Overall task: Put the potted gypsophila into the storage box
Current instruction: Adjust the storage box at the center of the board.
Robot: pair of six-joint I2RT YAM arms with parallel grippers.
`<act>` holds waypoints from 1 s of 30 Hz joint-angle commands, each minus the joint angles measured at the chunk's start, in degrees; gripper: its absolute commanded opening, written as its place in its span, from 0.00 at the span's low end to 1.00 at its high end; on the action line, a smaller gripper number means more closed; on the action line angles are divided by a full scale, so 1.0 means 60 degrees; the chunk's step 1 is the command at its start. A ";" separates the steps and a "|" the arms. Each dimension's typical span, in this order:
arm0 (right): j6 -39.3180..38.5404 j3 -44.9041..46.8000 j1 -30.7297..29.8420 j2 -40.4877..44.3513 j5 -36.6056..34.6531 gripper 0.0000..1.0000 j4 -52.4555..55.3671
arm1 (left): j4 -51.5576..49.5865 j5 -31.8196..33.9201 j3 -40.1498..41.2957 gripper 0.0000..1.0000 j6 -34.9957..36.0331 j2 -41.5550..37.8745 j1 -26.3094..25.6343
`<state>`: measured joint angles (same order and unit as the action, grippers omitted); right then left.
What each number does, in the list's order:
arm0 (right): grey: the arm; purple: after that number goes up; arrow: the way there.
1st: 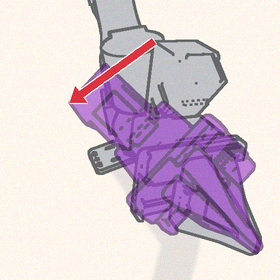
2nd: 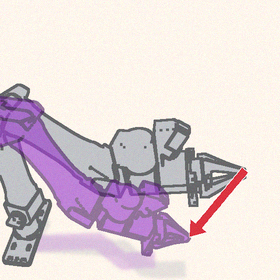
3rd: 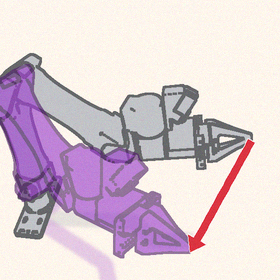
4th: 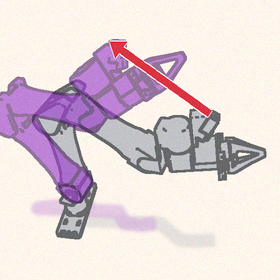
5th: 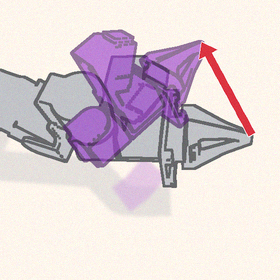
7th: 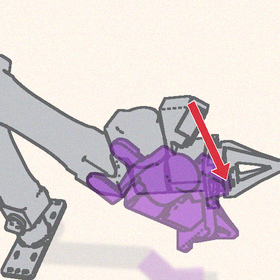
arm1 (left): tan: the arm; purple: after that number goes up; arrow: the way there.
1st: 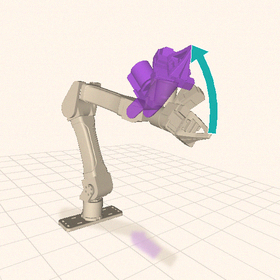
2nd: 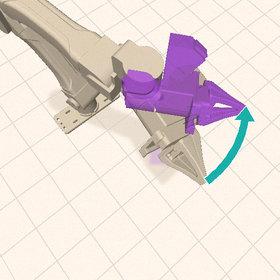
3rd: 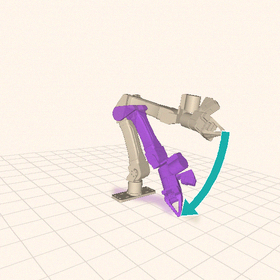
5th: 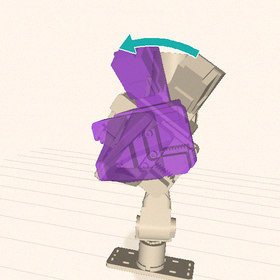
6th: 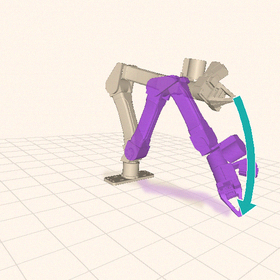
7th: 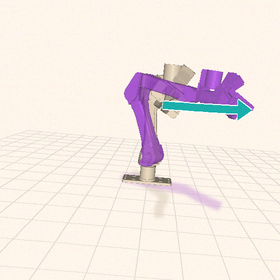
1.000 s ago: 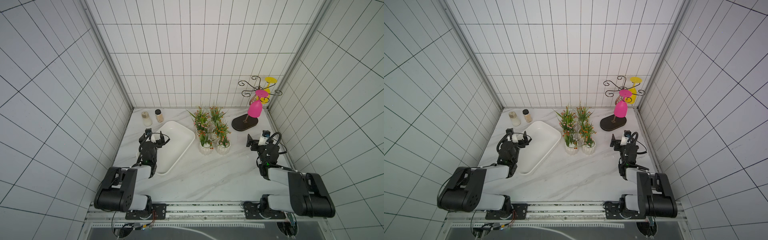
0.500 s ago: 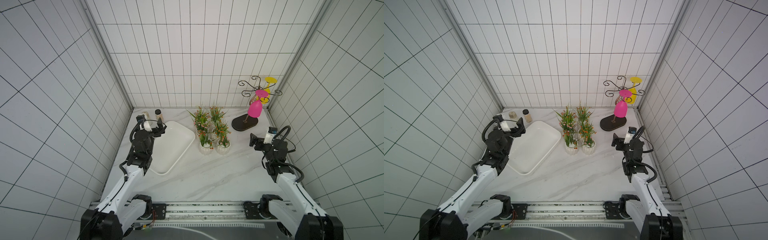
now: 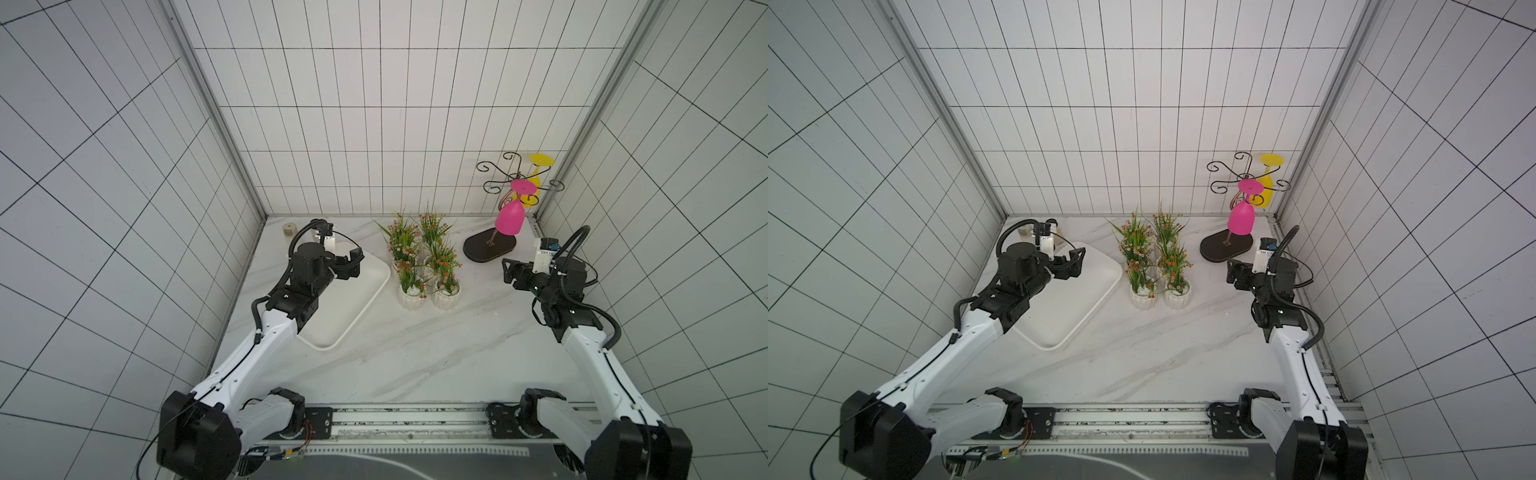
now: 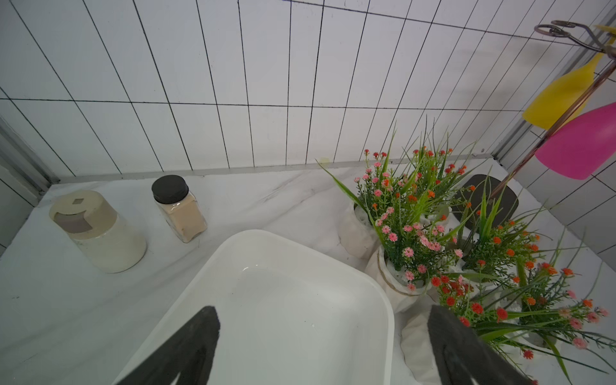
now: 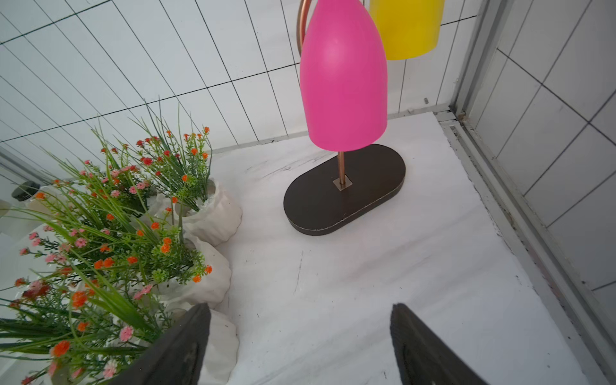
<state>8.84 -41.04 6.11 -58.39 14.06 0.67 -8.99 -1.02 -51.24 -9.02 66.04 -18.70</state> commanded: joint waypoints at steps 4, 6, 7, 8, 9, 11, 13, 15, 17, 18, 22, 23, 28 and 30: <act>-0.0686 -0.0690 0.0095 -0.0145 0.2366 0.82 0.0063 | -0.0457 -0.1493 -0.0498 0.97 0.0088 0.0433 -0.0018; -0.1161 -0.0460 0.0095 -0.0074 0.2938 0.81 0.0050 | -0.0355 -0.2059 -0.0454 0.96 0.0114 0.0451 -0.0026; -0.1261 -0.0342 0.0081 -0.0033 0.3012 0.81 0.0025 | -0.0358 -0.2249 -0.0461 0.96 0.0107 0.0463 -0.0033; -0.1318 -0.0162 0.0066 0.0043 0.3008 0.81 -0.0071 | -0.0372 -0.2434 -0.0464 0.96 0.0079 0.0476 -0.0047; -0.1366 0.0016 0.0031 0.0131 0.3003 0.81 -0.0172 | -0.0417 -0.2634 -0.0475 0.96 0.0054 0.0478 -0.0048; -0.1532 0.0379 -0.0121 0.0339 0.2883 0.82 -0.0395 | -0.0537 -0.2923 -0.0519 0.96 -0.0066 0.0521 -0.0060; -0.1853 0.0725 -0.0447 0.0562 0.2613 0.82 -0.0499 | -0.0835 -0.3126 -0.0652 0.96 -0.0216 0.0620 -0.0075; -0.2292 0.1053 -0.0878 0.0811 0.2131 0.82 -0.0446 | -0.1267 -0.3178 -0.0823 0.96 -0.0362 0.0786 -0.0117; -0.2640 0.1309 -0.1223 0.0976 0.1817 0.82 -0.0307 | -0.1669 -0.3235 -0.0932 0.95 -0.0544 0.0945 -0.0135; -0.2823 0.1412 -0.1413 0.1026 0.1688 0.82 -0.0213 | -0.1860 -0.3268 -0.0964 0.94 -0.0651 0.1031 -0.0150; -0.3354 0.1657 -0.2021 0.1060 0.1348 0.82 -0.0155 | -0.2402 -0.3143 -0.1045 0.91 -0.1059 0.1385 -0.0150; -0.3454 0.1707 -0.2107 0.1064 0.1362 0.82 -0.0169 | -0.2460 -0.3110 -0.1040 0.89 -0.1061 0.1481 -0.0150; -0.3528 0.1700 -0.2206 0.0961 0.1414 0.83 -0.0076 | -0.3428 -0.2976 -0.1409 0.76 -0.0750 0.2530 -0.0147; -0.3481 0.1683 -0.2205 0.0957 0.1343 0.83 -0.0023 | -0.3839 -0.2909 -0.1623 0.72 -0.0639 0.2960 -0.0168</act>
<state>-10.41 -33.26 -6.70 -52.71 22.90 -0.10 -26.94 -19.03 -58.37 -13.61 81.41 -19.46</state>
